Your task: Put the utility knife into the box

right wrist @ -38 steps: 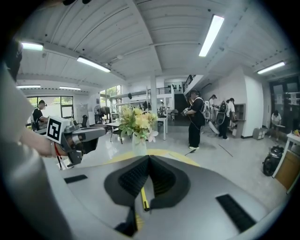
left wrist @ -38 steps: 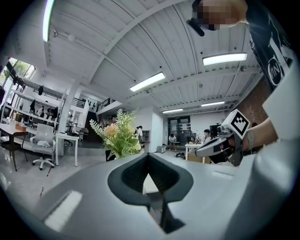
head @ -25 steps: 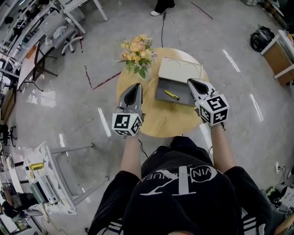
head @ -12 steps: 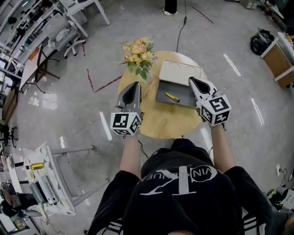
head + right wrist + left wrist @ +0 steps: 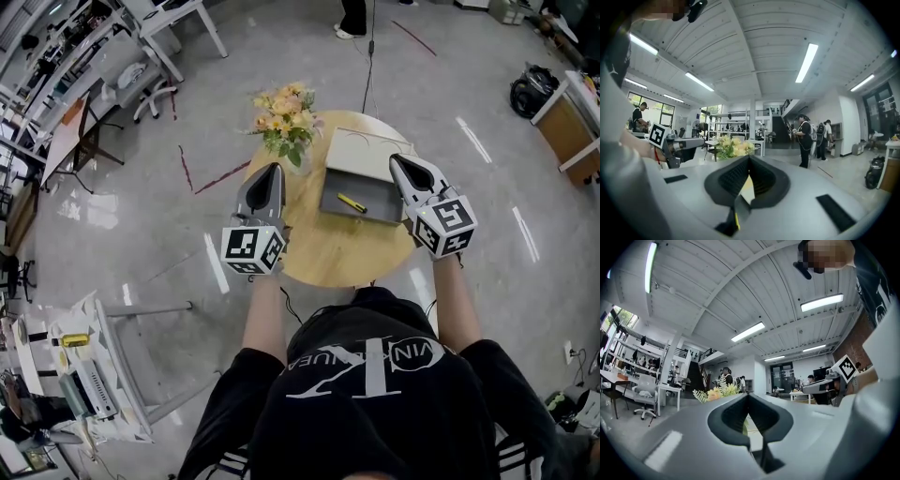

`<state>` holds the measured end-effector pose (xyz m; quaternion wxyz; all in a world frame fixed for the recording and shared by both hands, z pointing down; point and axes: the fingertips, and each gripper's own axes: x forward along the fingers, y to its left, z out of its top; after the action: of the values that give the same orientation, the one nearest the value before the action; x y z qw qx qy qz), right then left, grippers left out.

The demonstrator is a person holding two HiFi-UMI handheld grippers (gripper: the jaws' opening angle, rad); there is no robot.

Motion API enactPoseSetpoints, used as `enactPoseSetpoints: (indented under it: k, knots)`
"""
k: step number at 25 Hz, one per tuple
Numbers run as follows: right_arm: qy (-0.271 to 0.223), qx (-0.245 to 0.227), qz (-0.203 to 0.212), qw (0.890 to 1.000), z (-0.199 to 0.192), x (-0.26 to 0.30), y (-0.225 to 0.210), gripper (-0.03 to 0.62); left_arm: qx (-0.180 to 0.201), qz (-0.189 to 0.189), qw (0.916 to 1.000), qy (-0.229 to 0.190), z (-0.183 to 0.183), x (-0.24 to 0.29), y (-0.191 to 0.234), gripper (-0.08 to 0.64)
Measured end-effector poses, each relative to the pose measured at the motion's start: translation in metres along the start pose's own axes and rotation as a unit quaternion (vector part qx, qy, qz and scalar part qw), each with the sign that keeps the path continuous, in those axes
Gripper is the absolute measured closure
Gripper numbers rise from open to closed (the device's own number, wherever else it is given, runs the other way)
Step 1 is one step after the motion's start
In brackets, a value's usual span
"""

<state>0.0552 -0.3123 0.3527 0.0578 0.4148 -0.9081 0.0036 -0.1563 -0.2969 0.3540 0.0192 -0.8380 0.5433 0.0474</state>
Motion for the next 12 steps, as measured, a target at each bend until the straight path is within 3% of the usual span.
enactPoseSetpoints:
  k: [12]
  knots:
    - [-0.008,-0.004,0.002,1.000,0.0032,0.0042,-0.0060,0.578,0.000,0.010,0.9999,-0.005,0.0037,0.0058,0.0083,0.551]
